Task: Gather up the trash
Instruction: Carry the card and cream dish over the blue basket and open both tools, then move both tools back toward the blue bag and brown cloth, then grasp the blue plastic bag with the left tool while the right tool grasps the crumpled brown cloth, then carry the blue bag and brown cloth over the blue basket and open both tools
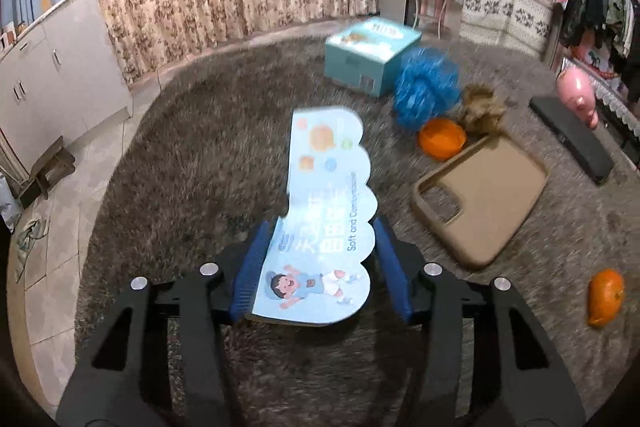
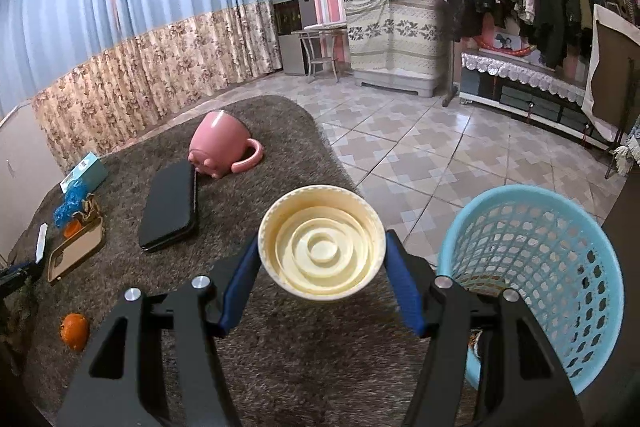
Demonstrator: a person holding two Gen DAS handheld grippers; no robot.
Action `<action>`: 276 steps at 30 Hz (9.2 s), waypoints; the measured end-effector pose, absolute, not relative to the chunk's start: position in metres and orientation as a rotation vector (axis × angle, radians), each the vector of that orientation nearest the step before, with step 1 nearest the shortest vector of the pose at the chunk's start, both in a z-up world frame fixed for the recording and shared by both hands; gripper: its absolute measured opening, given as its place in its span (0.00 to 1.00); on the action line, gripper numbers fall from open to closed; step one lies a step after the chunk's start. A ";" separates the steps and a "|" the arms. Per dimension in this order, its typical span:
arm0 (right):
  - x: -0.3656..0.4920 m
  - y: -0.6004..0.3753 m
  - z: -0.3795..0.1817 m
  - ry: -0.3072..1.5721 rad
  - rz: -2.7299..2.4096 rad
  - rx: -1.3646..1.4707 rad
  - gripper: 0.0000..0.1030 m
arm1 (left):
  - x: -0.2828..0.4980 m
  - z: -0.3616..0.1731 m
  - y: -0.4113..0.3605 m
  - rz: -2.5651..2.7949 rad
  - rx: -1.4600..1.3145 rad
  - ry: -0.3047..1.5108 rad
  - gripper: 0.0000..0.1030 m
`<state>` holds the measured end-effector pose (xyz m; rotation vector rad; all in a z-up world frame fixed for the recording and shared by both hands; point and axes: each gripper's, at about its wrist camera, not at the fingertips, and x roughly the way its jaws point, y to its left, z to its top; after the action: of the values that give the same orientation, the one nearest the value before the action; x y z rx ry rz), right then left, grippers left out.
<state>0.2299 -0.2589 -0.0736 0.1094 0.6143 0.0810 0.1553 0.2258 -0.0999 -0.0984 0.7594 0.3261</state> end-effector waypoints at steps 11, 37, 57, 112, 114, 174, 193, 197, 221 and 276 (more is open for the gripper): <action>0.220 -0.294 -0.064 0.577 -0.024 0.110 0.59 | 0.171 -0.030 0.157 0.221 -0.059 0.584 0.50; 0.179 -0.462 -0.065 0.562 -0.513 0.177 0.59 | 0.236 -0.032 -0.207 -0.412 0.135 0.473 0.51; 0.171 -0.502 -0.088 0.597 -0.565 0.246 0.59 | 0.271 -0.071 -0.358 -0.682 0.203 0.558 0.51; 0.205 -0.326 -0.048 0.502 -0.311 0.075 0.91 | 0.222 -0.009 -0.062 -0.112 0.009 0.459 0.95; 0.205 -0.308 -0.047 0.496 -0.263 0.074 0.91 | 0.219 -0.007 -0.046 -0.089 -0.002 0.459 0.95; 0.251 -0.114 -0.070 0.564 0.244 -0.142 0.96 | 0.176 -0.088 0.243 0.396 -0.046 0.624 0.13; 0.312 0.064 -0.090 0.625 0.634 -0.329 0.95 | 0.165 -0.098 0.295 0.574 -0.207 0.622 0.13; 0.323 0.086 -0.101 0.657 0.669 -0.357 0.86 | 0.165 -0.099 0.294 0.572 -0.211 0.624 0.13; 0.279 -0.059 -0.042 0.590 0.472 -0.190 0.34 | 0.177 -0.111 0.295 0.574 -0.184 0.671 0.13; 0.160 -0.486 -0.083 0.496 -0.462 0.287 0.34 | 0.224 -0.046 -0.291 -0.599 0.164 0.576 0.10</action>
<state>0.1596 -0.4856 -0.0828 0.2872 0.4965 -0.4616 0.2235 -0.2905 -0.0457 0.1642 0.5760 -0.5993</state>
